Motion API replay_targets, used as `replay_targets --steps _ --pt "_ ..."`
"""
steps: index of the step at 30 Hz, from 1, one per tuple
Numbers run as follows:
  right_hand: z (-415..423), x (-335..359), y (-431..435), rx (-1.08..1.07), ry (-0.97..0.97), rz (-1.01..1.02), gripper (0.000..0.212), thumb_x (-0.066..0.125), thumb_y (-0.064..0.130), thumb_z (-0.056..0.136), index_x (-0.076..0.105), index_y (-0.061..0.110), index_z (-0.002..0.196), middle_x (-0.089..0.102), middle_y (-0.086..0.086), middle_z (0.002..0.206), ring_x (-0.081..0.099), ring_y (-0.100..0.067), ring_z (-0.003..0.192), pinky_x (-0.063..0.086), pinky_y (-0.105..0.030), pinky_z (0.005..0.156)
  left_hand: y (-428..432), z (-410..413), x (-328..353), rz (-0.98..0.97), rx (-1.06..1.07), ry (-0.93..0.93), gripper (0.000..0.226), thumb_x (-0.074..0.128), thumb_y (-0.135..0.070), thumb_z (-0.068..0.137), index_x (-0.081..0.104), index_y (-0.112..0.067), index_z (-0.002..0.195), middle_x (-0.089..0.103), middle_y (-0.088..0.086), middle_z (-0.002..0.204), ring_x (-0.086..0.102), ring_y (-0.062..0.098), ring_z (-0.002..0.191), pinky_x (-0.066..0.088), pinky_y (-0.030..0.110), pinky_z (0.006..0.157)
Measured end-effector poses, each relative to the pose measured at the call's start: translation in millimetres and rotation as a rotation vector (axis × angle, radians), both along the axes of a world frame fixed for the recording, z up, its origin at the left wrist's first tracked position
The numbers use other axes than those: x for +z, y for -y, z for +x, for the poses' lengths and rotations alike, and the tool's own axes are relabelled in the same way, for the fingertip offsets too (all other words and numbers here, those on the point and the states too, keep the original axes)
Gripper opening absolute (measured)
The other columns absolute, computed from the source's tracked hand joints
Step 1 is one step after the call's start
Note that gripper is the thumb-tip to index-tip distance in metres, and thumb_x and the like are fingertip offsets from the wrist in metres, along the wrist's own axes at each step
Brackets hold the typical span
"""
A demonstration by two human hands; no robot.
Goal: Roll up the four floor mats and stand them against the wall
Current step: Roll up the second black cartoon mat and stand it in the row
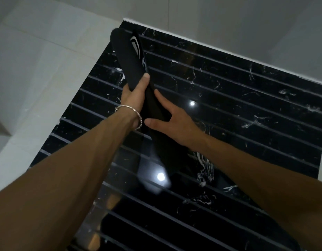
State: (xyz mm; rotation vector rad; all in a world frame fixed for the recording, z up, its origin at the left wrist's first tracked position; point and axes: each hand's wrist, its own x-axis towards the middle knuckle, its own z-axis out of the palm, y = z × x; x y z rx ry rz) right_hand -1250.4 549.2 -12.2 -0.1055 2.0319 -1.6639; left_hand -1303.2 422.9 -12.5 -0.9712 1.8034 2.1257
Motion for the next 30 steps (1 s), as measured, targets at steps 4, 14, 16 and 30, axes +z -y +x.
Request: replay_targets --steps 4,14,16,30 --pt "9 -7 9 -0.034 0.029 -0.054 0.081 0.069 0.020 0.085 0.020 0.034 0.149 0.048 0.020 0.123 0.054 0.012 0.102 0.046 -0.006 0.087 6 -1 -4 0.063 0.056 0.032 0.052 0.068 -0.039 0.082 0.049 -0.017 0.126 0.065 0.008 0.109 0.067 0.022 0.093 0.056 0.036 0.083" --pt "-1 -10 15 0.043 0.051 0.009 0.077 0.061 0.017 0.091 0.014 0.032 0.150 0.043 0.022 0.127 0.048 0.010 0.109 0.039 0.000 0.085 8 4 -9 -0.012 0.026 -0.056 0.074 0.080 -0.023 0.074 0.037 -0.018 0.134 0.060 0.009 0.117 0.065 0.025 0.101 0.056 0.040 0.086" --pt "-1 -12 13 0.045 0.059 -0.010 0.078 0.061 0.012 0.089 0.018 0.031 0.150 0.045 0.019 0.129 0.050 0.008 0.111 0.041 -0.003 0.086 4 9 -12 -0.067 0.039 -0.059 0.076 0.080 -0.018 0.074 0.035 -0.017 0.136 0.060 0.008 0.115 0.064 0.023 0.100 0.057 0.037 0.082" --pt "20 -39 -17 0.175 0.200 -0.063 0.082 0.072 0.021 0.082 0.026 0.031 0.149 0.046 0.009 0.144 0.047 -0.002 0.125 0.042 -0.021 0.102 -17 54 -32 -0.306 0.117 0.009 0.063 0.073 -0.020 0.080 0.040 -0.013 0.134 0.060 -0.004 0.100 0.060 0.003 0.082 0.049 0.010 0.058"
